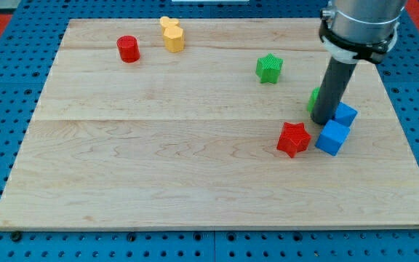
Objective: Push the green circle right to the green star
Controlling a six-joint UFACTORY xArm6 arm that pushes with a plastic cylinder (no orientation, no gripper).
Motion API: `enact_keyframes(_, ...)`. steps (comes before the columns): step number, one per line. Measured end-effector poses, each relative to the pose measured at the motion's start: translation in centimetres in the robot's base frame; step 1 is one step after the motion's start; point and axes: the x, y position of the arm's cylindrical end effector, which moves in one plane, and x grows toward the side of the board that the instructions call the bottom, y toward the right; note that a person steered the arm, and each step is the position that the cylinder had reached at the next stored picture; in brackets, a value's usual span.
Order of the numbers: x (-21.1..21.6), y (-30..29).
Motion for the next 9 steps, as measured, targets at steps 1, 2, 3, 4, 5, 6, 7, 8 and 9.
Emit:
enact_keyframes(1, -2.1, 1.2)
enact_keyframes(2, -4.3, 1.2)
enact_keyframes(3, -5.7, 1.4)
enact_keyframes(4, -7.6, 2.8)
enact_keyframes(5, -9.2, 2.8)
enact_keyframes(6, -10.7, 3.2)
enact_keyframes(7, -12.2, 3.3)
enact_keyframes(8, -12.5, 2.4)
enact_keyframes(9, -12.5, -0.9)
